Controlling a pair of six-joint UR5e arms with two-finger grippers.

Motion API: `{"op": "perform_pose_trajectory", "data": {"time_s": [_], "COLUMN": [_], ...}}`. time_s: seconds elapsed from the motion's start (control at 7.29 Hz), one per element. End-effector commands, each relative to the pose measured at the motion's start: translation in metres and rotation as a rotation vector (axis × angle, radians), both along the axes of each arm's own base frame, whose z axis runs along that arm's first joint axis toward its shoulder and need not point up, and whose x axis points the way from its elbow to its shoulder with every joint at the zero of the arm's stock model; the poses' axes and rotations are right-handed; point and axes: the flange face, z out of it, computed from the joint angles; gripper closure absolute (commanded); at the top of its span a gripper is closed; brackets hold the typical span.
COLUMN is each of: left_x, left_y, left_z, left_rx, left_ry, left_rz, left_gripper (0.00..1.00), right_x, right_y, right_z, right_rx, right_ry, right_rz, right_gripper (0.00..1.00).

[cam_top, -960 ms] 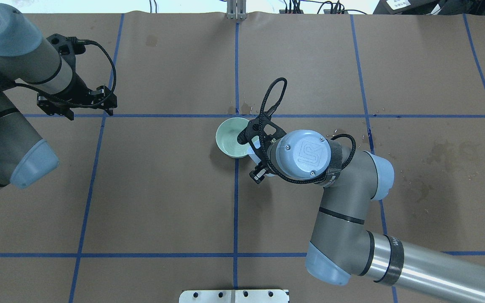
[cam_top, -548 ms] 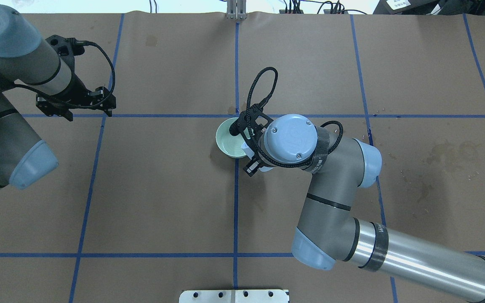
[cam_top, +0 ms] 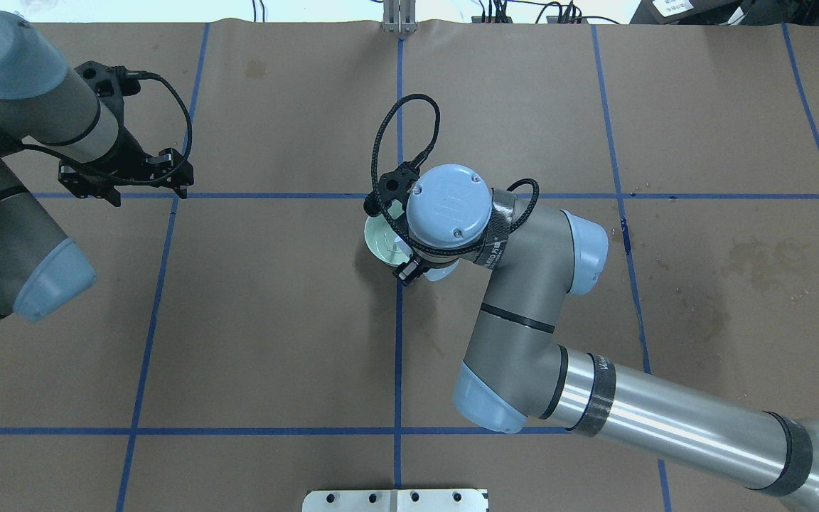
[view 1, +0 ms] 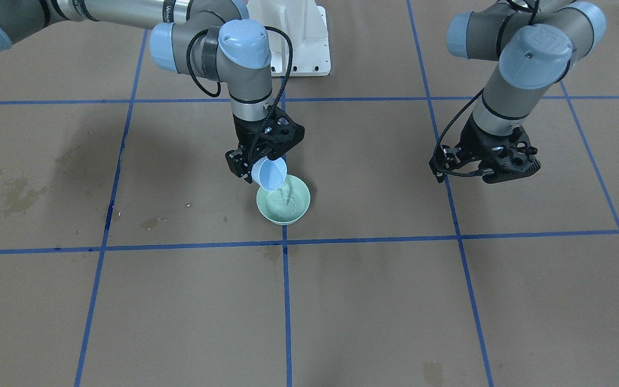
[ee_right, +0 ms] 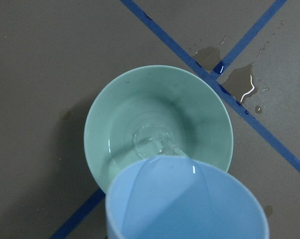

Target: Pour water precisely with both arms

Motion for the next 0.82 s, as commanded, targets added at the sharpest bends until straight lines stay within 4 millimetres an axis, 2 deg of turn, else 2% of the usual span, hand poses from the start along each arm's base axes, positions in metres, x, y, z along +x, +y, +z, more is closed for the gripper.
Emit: {"op": "perform_pose_trajectory", "data": {"time_s": [0.0, 0.27, 0.41, 0.69], "left_x": [0.0, 0.0, 0.0, 0.0], "left_y": [0.0, 0.0, 0.0, 0.0], "left_z": [0.0, -0.001, -0.001, -0.001], "left_rx": [0.0, 0.001, 0.001, -0.001], "left_ry": [0.0, 0.001, 0.001, 0.001], "left_rz": [0.0, 0.0, 0.0, 0.001], "left_gripper": [0.0, 0.0, 0.0, 0.0], "right_x": [-0.005, -0.005, -0.004, -0.004], "right_y": [-0.006, -0.006, -0.006, -0.004], "right_z": [-0.008, -0.008, -0.022, -0.026], "right_rx": [-0.01, -0.017, -0.035, -0.054], "right_ry": [0.044, 0.066, 0.097, 0.109], "right_rz": [-0.027, -0.034, -0.035, -0.048], "right_gripper": [1.0, 1.0, 1.0, 1.0]}}
